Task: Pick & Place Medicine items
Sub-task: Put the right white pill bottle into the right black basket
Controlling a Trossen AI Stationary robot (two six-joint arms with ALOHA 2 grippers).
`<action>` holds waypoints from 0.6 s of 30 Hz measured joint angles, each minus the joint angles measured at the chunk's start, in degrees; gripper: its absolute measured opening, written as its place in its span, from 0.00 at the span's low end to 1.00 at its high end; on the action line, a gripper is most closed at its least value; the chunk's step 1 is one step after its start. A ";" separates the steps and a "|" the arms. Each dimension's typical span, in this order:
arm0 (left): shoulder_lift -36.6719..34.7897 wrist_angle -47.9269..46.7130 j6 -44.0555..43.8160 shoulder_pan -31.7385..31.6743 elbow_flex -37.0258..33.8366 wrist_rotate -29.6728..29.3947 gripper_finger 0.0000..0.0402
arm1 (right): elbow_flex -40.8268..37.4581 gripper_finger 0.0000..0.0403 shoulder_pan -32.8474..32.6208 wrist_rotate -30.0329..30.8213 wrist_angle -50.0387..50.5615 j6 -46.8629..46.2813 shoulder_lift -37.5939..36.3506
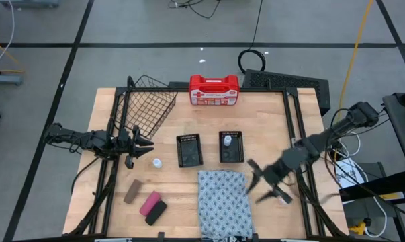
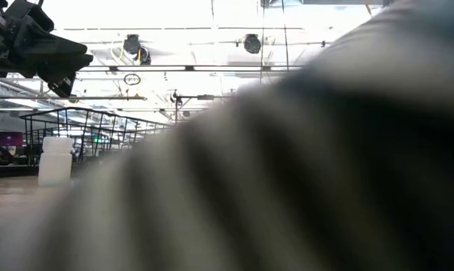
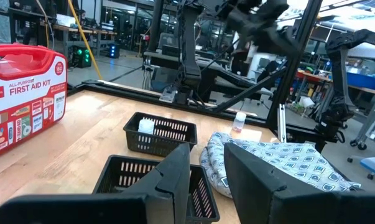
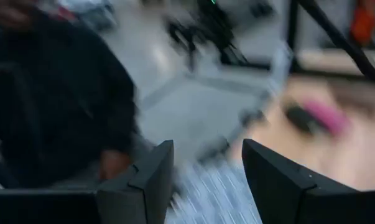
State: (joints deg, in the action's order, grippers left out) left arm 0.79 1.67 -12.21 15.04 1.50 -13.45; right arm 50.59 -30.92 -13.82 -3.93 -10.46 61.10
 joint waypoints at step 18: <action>0.00 0.00 0.00 0.01 0.00 0.00 0.27 | 7.96 0.48 -19.53 23.89 -8.72 10.13 6.37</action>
State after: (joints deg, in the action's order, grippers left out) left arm 0.80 1.67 -12.21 15.05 1.50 -13.45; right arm 58.55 -50.45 10.07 -12.65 -0.34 67.46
